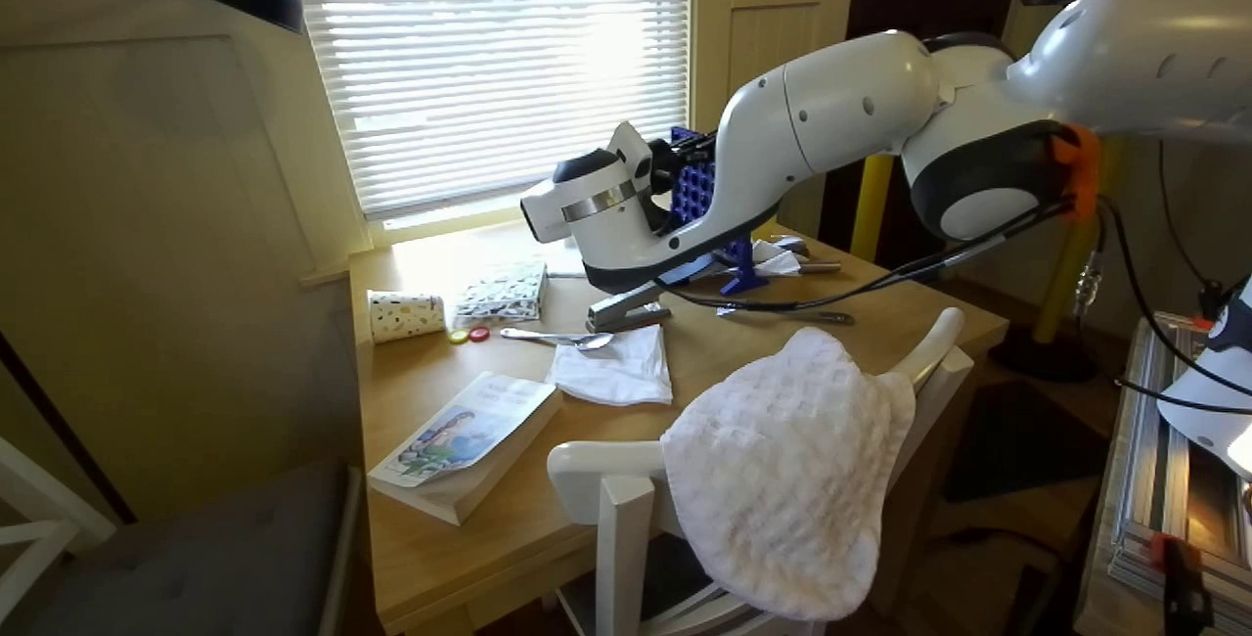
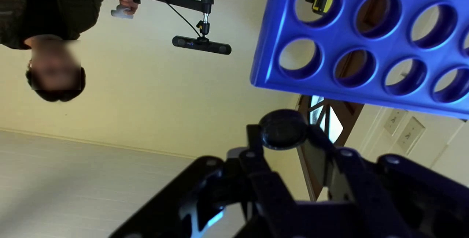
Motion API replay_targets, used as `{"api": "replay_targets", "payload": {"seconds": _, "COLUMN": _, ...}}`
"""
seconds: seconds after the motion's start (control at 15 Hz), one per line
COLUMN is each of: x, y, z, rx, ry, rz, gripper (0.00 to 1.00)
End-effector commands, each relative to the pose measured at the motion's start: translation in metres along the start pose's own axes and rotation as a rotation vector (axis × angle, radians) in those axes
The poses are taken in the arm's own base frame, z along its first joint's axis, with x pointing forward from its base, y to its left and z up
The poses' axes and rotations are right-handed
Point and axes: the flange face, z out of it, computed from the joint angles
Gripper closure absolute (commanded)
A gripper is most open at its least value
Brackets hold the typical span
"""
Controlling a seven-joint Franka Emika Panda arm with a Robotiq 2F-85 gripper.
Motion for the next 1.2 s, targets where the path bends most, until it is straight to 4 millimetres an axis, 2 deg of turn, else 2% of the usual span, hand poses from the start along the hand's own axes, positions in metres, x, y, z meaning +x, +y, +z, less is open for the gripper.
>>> {"api": "replay_targets", "payload": {"seconds": 0.0, "x": -0.001, "y": 0.002, "z": 0.008, "rx": -0.026, "ry": 0.008, "rz": 0.013, "gripper": 0.9}}
{"api": "replay_targets", "payload": {"seconds": 0.93, "x": -0.009, "y": 0.017, "z": 0.04, "rx": -0.077, "ry": 0.03, "rz": 0.035, "gripper": 0.9}}
{"api": "replay_targets", "payload": {"seconds": 1.13, "x": -0.011, "y": 0.013, "z": 0.05, "rx": -0.037, "ry": 0.027, "rz": 0.043, "gripper": 0.9}}
